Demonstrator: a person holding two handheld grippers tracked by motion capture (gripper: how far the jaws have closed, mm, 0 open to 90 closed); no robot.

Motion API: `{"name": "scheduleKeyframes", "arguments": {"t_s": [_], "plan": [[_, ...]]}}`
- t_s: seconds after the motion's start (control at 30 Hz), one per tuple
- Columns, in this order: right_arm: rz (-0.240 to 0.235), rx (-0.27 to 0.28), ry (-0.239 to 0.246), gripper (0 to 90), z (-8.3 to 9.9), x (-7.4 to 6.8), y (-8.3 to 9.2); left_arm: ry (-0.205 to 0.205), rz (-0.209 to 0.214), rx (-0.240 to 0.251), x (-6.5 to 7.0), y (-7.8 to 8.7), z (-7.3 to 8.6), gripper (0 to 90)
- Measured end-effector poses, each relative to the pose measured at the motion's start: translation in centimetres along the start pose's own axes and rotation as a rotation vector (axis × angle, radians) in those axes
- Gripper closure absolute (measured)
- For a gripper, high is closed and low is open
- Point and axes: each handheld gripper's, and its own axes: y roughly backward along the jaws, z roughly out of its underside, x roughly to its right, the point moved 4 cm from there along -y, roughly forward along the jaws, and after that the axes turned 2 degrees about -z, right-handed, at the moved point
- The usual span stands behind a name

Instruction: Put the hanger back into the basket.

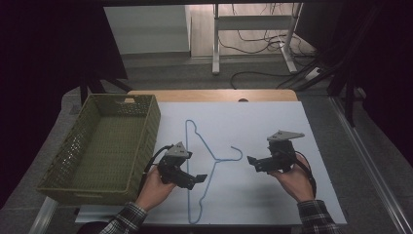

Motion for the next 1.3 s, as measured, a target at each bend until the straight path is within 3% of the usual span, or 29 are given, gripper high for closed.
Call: {"name": "scheduleKeyframes", "arguments": {"t_s": [0.1, 0.27, 0.47, 0.6, 0.67, 0.9, 0.97, 1.3], "plan": [[-0.012, -0.016, 0.008, 0.0, -0.4, 0.0, -1.3, -0.007, -0.016, 0.015, -0.2, -0.3, 0.1, 1.0], [-0.034, -0.048, 0.022, 0.0, -0.9, -0.3, -3.1, 0.004, -0.029, 0.001, -0.7, -1.0, 0.6, 1.0], [-0.043, -0.071, 0.018, 5.8, -1.6, -0.4, -5.2, 0.029, -0.008, -0.018, -1.6, -1.8, 1.2, 0.9], [-0.028, -0.084, 0.028, 15.4, -2.1, -0.3, -6.3, 0.057, -0.01, -0.009, -2.3, -2.2, 1.3, 1.1], [-0.017, -0.097, 0.039, 24.3, -2.2, -0.2, -6.9, 0.079, -0.006, 0.005, -2.4, -2.2, 1.2, 1.7], [0.032, -0.137, 0.057, 53.0, -1.6, 0.6, -8.8, 0.068, -0.003, 0.005, -2.2, -2.3, 1.3, 1.8], [0.035, -0.147, 0.044, 60.5, -1.4, 0.8, -9.2, 0.067, -0.005, -0.015, -2.1, -2.4, 1.3, 2.5], [0.05, -0.187, 0.059, 75.8, -0.2, 1.2, -10.7, 0.024, -0.059, -0.059, -2.2, -2.7, 1.8, 2.6]]}}
